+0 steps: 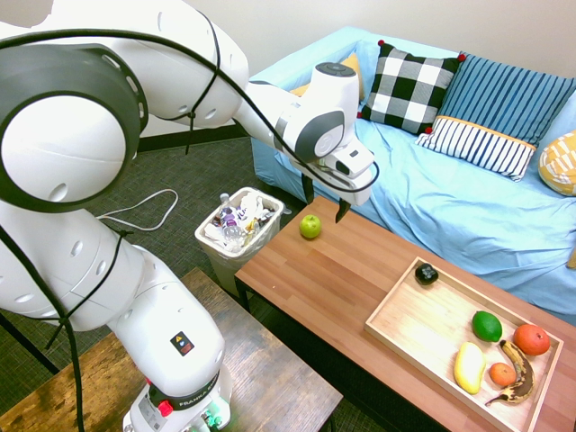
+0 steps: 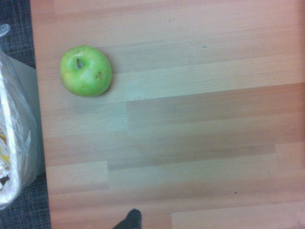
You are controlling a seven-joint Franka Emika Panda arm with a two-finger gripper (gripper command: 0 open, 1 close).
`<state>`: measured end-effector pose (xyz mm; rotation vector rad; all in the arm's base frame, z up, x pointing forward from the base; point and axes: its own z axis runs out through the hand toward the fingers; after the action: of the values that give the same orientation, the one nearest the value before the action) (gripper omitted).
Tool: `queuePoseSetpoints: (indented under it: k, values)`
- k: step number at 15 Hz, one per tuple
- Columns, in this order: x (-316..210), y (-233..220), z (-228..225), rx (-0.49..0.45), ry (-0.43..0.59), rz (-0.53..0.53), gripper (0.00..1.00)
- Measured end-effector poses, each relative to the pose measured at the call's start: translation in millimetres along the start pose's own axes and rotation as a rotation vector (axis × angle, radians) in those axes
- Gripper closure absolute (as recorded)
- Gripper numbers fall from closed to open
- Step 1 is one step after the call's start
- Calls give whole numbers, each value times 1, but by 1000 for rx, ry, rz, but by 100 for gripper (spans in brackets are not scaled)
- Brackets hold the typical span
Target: Put the apple in the tray
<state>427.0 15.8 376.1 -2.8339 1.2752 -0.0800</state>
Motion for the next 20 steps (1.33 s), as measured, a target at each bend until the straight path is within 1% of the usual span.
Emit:
queuePoseSetpoints:
  k: [4,7,10,14,17,20]
  values:
    - [0,-7,3,17,13,-28,0]
    - [-13,-28,18,43,17,-61,0]
    - [-30,-67,38,48,22,-80,0]
    - [-43,-132,82,10,13,-85,0]
    - [-37,-169,119,-14,-5,-56,0]
    - [-29,-195,153,-38,-21,-20,0]
